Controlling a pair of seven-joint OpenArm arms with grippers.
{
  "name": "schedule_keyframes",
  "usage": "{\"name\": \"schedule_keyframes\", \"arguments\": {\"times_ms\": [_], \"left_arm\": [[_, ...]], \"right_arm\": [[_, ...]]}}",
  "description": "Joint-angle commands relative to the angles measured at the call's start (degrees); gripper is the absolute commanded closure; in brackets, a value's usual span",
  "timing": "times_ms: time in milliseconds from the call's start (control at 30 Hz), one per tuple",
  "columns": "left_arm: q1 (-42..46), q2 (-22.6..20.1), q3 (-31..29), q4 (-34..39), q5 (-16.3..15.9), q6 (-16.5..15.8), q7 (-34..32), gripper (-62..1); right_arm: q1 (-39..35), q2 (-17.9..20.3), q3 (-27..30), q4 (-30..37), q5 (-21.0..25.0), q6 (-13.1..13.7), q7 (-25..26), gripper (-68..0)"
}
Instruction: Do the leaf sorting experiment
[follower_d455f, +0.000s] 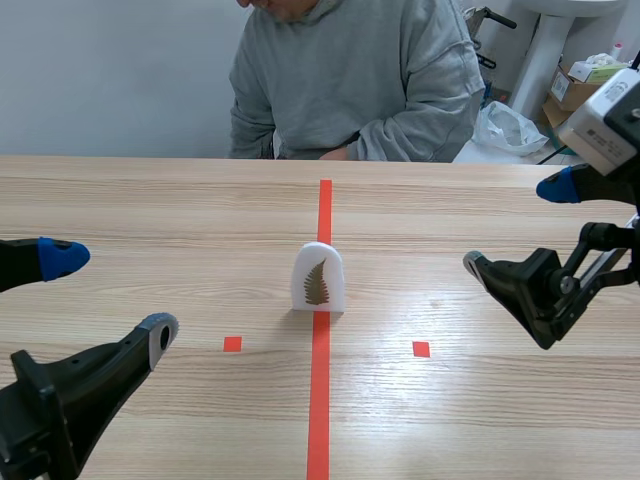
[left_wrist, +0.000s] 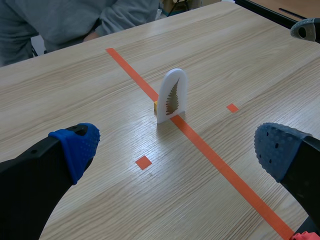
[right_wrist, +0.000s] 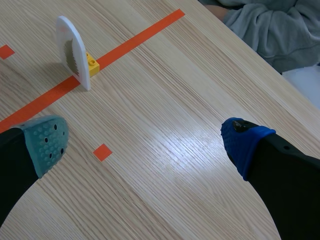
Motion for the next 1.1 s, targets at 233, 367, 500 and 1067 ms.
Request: {"name": "schedule_keyframes", "arguments": {"times_ms": [233, 367, 500, 1067], "left_arm": [[0.0, 0.4, -0.4, 1.2, -0.3, -0.1, -0.5, -62.3], [0.0, 0.4, -0.4, 1.2, -0.3, -0.1, -0.2, -62.3], [0.0, 0.4, -0.4, 1.2, -0.3, -0.1, 1.0, -62.3], [0.0, 2.0, -0.4, 1.2, -0.3, -0.1, 2.2, -62.3]], "right_arm": [[0.5, -2.1, 0.7, 0.5, -2.3, -0.5, -3.5, -63.4], [0.5, -2.1, 0.7, 0.5, -4.1, -0.6, -5.6, -63.4], [2.5, -2.1, 0.7, 0.4, -6.4, -0.6, -7.7, -63.4], [36.4, -5.3, -19.1, -26.9, -7.3, 17.5, -7.2, -63.4]]}}
